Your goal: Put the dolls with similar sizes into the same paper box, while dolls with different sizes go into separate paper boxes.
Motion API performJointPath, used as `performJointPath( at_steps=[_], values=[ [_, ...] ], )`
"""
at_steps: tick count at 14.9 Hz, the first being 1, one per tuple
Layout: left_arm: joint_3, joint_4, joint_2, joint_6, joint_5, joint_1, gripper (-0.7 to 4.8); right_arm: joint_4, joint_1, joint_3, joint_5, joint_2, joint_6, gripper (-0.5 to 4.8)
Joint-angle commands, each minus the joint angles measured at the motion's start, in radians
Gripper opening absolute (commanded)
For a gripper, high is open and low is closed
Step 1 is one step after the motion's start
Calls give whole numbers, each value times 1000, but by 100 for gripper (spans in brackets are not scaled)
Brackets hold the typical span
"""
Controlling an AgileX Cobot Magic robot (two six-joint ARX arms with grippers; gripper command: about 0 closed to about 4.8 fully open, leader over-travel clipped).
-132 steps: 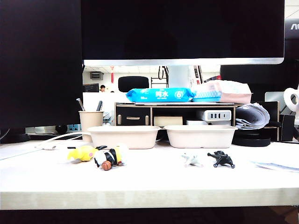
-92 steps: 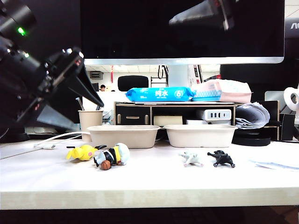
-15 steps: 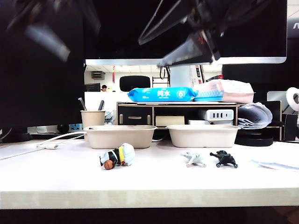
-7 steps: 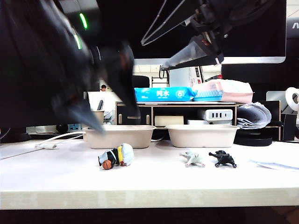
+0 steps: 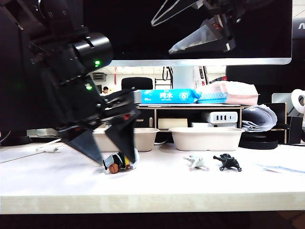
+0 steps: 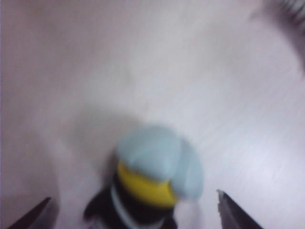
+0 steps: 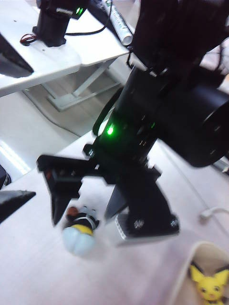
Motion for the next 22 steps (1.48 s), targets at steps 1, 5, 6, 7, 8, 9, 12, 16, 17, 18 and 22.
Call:
performJointPath(
  at_steps=[1,5,6,7,8,9,12,16,17,18,22],
  values=[
    [2,68,6,35,-3,-2,479,15,1,3,-16,-11,-3,306],
    [2,71,6,51,1,-2,147,16,1,3,-19,-11,-3,306],
    [2,71,6,44,2,-2,42,15,1,3,-19,-11,-3,306],
    [2,70,6,44,2,-2,-7,16,1,3,-19,-11,-3,306],
    [2,70,6,44,1,-2,-6,16,1,3,-19,-11,-3,306],
    [2,72,6,44,-2,-2,-6,16,1,3,-19,-11,-3,306],
    [24,74,-8,40,-1,-2,-6,16,1,3,-19,-11,-3,306],
    [137,20,-43,40,0,-2,-6,16,1,3,-18,-10,-3,306],
    [209,-20,-48,41,-2,0,-6,16,1,3,-18,-10,-3,306],
    [252,-33,-48,42,-3,2,-6,16,1,3,-18,-10,-3,306],
    [418,-20,-47,45,-10,61,-6,13,-24,3,-22,-11,-3,306]
  ],
)
